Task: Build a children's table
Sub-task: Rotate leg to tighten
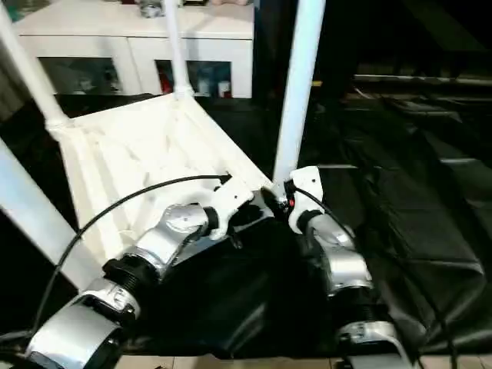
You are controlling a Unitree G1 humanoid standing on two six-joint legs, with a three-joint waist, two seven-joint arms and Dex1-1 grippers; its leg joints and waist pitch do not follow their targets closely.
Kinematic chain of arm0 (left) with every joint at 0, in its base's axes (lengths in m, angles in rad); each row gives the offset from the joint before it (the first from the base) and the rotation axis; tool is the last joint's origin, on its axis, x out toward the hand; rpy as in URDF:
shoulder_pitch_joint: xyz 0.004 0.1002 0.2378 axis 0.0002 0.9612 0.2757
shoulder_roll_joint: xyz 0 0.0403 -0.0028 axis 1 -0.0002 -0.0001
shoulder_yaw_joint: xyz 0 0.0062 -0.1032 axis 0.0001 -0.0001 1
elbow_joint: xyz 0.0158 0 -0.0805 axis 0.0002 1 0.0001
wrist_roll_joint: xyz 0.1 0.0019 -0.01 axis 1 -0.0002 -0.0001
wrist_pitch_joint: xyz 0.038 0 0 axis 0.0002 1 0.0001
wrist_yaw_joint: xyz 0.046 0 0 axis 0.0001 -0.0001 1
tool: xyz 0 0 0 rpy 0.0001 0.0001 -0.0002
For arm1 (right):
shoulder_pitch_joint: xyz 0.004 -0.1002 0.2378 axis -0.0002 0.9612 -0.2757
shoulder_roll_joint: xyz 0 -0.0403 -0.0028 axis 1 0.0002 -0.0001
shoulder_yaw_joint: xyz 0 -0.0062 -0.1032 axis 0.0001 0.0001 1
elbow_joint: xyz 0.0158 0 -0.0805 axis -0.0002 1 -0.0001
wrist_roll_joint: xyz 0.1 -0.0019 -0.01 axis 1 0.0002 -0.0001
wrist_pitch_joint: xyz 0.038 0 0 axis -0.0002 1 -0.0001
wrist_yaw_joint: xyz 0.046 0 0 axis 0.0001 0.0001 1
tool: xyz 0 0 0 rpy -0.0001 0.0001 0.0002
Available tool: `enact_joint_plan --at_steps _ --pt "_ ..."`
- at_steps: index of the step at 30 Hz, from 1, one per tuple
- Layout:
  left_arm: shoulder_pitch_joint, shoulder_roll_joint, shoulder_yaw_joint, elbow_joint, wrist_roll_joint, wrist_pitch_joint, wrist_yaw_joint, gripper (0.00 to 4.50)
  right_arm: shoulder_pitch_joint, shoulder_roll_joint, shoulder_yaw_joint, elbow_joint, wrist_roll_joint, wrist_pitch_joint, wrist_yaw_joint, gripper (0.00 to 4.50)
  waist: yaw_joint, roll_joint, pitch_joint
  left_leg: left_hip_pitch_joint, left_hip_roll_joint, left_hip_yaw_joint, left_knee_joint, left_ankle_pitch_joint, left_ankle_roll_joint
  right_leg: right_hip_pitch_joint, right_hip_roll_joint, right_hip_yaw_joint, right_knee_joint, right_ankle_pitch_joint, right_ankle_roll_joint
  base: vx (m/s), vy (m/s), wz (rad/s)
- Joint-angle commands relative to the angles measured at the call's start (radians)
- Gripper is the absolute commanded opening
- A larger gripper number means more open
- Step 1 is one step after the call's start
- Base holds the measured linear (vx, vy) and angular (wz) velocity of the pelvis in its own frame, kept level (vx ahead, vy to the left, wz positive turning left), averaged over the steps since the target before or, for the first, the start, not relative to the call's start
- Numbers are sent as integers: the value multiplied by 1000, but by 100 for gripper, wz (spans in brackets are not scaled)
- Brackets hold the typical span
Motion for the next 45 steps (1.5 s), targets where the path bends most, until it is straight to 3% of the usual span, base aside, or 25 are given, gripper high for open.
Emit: enact_joint_plan --at_steps 1,6,8,10,11,15,18,26,29,38,40,42,43,45 --pt "11 27 16 14 -18 -32 -54 0 15 -33 78 -45 16 18 158 382 4 -23 -45 5 31 -23 -75 -305 57 37 -52 29 -91 -426 -147 0 0 0" --pt "32 94 11 -29 -57 -77 -226 0 30 -132 117 -124 44 25 366 382 7 -27 -46 0 34 -23 -74 -276 80 43 -54 30 -86 -389 -161 0 0 0" --pt "61 151 -2 -91 -105 -78 -388 0 40 -184 139 -153 55 29 464 382 9 -35 -49 0 37 -21 -71 -243 86 43 -56 31 -77 -344 -188 0 0 0" --pt "73 173 -4 -120 -129 -62 -453 0 44 -202 147 -160 59 32 500 382 14 -27 -49 1 42 -20 -71 -217 91 42 -54 31 -68 -294 -215 0 0 0" --pt "87 200 -8 -155 -156 -37 -523 0 49 -217 156 -166 60 35 533 382 17 -28 -50 6 44 -15 -68 -209 94 38 -52 32 -67 -262 -231 0 0 0" --pt "98 225 -11 -182 -175 -9 -580 0 53 -229 172 -169 58 32 564 382 35 -21 -54 10 49 -11 -64 -147 103 38 -48 32 -44 -117 -280 0 0 0" --pt "104 237 -6 -191 -191 -3 -620 0 60 -234 188 -172 52 34 597 382 45 -24 -55 9 47 -9 -62 -141 104 42 -50 33 -39 -88 -285 0 0 0" --pt "114 246 -8 -223 -197 19 -636 0 59 -221 198 -164 59 29 609 315 50 -25 -51 11 46 -9 -66 -182 73 41 -54 36 -48 -177 -255 0 0 0" --pt "114 244 -5 -226 -194 22 -640 0 60 -217 199 -163 62 28 613 281 50 -25 -52 11 46 -10 -65 -176 71 42 -52 36 -47 -166 -254 0 0 0" --pt "127 246 -11 -238 -188 32 -642 0 80 -187 187 -147 67 23 578 268 50 -23 -54 10 45 -10 -62 -157 81 44 -52 34 -43 -133 -263 0 0 0" --pt "120 229 -9 -210 -161 14 -572 0 85 -145 138 -104 76 29 475 268 48 -22 -53 11 45 -10 -63 -167 76 42 -52 35 -45 -144 -263 0 0 0" --pt "105 192 -6 -170 -116 9 -442 0 88 -88 88 -44 62 28 308 268 36 -19 -47 12 42 -13 -70 -220 46 38 -55 36 -58 -229 -245 0 0 0" --pt "99 162 -8 -154 -93 27 -362 0 96 -53 76 -24 41 27 211 267 27 -22 -45 13 40 -17 -73 -256 21 39 -54 34 -63 -293 -226 0 0 0" --pt "96 135 -6 -148 -82 37 -307 0 101 -29 74 -19 29 29 153 267 20 -22 -43 17 40 -18 -76 -283 6 36 -54 34 -71 -346 -206 0 0 0"
